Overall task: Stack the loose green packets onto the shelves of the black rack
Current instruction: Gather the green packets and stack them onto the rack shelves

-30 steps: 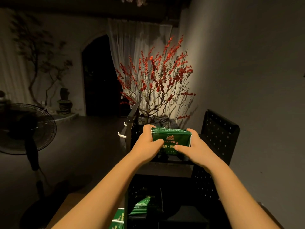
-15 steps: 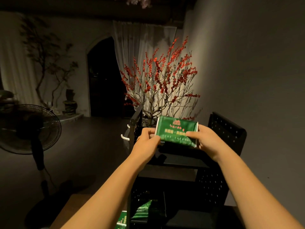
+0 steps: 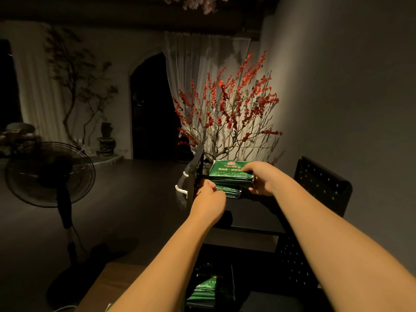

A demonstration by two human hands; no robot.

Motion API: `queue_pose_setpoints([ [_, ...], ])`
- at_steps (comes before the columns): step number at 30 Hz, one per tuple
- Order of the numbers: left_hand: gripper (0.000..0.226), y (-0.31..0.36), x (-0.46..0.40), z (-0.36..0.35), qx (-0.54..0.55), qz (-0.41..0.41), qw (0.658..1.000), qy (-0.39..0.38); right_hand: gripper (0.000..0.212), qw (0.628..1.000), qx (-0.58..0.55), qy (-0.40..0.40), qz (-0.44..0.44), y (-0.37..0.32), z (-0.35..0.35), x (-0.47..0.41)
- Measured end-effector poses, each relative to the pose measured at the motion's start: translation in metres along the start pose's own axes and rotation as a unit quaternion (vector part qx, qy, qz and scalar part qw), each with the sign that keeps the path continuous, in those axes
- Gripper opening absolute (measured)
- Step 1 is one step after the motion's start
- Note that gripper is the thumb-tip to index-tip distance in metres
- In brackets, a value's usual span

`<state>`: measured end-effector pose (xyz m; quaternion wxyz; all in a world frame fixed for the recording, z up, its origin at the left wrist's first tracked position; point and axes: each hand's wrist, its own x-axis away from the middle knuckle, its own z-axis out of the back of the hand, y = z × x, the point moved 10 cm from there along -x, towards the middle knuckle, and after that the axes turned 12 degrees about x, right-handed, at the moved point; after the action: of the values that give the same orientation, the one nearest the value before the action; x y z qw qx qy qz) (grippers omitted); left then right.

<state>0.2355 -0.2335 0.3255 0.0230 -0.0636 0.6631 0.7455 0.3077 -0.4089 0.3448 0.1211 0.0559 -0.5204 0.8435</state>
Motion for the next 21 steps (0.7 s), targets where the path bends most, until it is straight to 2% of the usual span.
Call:
queue_pose_setpoints([
  [3, 0.015, 0.0, 0.002, -0.001, -0.008, 0.001, 1.0, 0.001, 0.013, 0.999, 0.041, 0.004, 0.001, -0.009, -0.006, 0.001],
  [10, 0.016, 0.003, 0.004, -0.004, -0.028, 0.005, 1.0, -0.007, 0.021, 0.998, 0.062, -0.011, 0.023, -0.017, -0.035, -0.001],
  [15, 0.032, 0.001, 0.001, -0.006, -0.065, 0.027, 0.997, -0.014, 0.023, 0.995, 0.091, 0.025, 0.039, -0.02, -0.038, -0.004],
  [18, 0.04, 0.002, 0.0, -0.006, -0.082, 0.035, 0.996, -0.009, 0.049, 0.997, 0.061, 0.027, 0.046, -0.02, -0.039, -0.01],
  [21, 0.039, 0.003, 0.0, -0.006, -0.09, 0.035, 0.995, 0.001, 0.064, 0.998, -0.013, 0.027, 0.052, -0.016, -0.035, -0.015],
])
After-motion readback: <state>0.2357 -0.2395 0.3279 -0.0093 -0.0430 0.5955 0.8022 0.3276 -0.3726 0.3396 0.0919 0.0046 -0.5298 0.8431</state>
